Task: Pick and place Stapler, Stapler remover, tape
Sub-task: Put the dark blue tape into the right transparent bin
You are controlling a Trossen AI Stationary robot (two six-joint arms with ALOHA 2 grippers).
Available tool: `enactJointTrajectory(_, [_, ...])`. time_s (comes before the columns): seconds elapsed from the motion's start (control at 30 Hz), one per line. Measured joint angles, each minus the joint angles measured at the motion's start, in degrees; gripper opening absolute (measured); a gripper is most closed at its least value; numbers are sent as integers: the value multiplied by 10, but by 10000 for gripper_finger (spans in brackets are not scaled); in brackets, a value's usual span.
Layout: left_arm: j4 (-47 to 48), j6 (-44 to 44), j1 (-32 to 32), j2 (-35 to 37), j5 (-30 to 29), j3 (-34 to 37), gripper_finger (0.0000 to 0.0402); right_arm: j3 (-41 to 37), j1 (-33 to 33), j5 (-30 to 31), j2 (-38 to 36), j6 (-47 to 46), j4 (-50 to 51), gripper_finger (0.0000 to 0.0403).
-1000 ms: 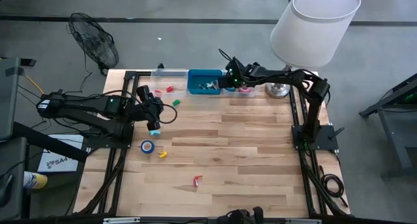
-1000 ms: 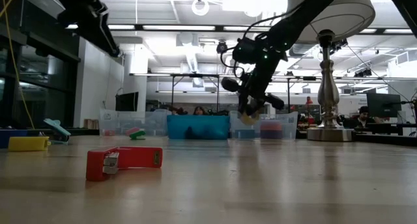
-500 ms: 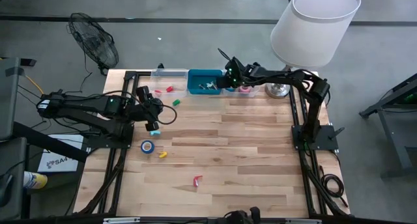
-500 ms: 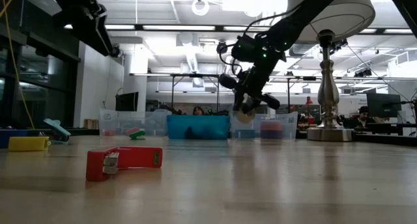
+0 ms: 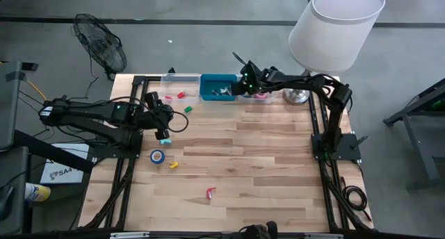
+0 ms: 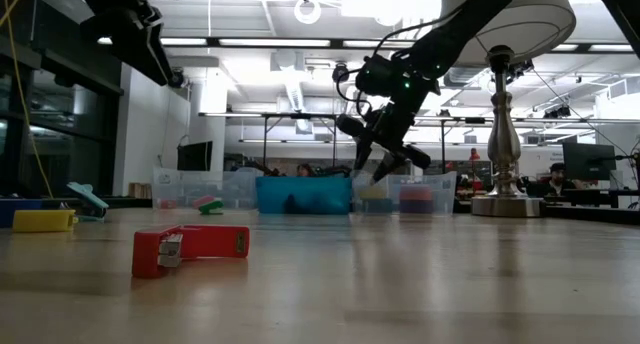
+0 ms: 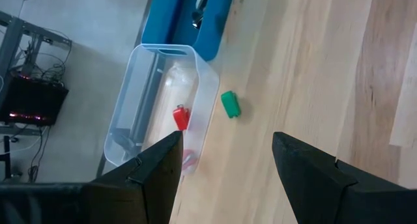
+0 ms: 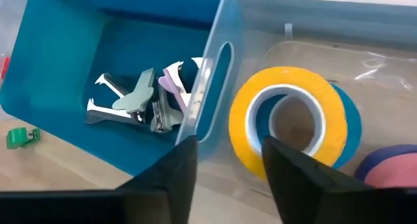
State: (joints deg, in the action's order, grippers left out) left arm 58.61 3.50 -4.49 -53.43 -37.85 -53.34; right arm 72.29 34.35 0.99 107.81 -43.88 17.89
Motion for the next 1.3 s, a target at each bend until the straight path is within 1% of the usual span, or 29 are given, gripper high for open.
enactJointTrajectory(0.1, [0, 0, 0, 2, 4, 0, 231, 0, 0, 0, 0, 4, 0, 199])
enactJointTrajectory(0.2, [4, 1, 0, 6, 16, 0, 231, 0, 0, -2, -4, 4, 5, 212])
enactJointTrajectory(0.33, [20, 18, 0, 13, 28, 0, 231, 0, -2, -14, -25, 13, 17, 212])
enactJointTrajectory(0.57, [73, 77, 0, 18, 30, 0, 231, 0, -24, -4, -74, 39, 27, 213])
enactJointTrajectory(0.67, [97, 92, 0, 18, 45, 0, 231, 0, -38, -3, -91, 47, 26, 212])
enactJointTrajectory(0.9, [107, 105, 0, 18, 76, 7, 231, 0, -84, -4, -126, 59, 35, 213])
enactJointTrajectory(1.03, [106, 133, 0, 18, 102, 21, 231, 0, -116, 2, -146, 69, 55, 212])
enactJointTrajectory(1.1, [106, 150, 0, 18, 117, 31, 231, 0, -134, 15, -159, 73, 74, 213])
enactJointTrajectory(1.3, [105, 202, 0, 18, 177, 61, 231, 0, -207, 80, -195, 99, 119, 212])
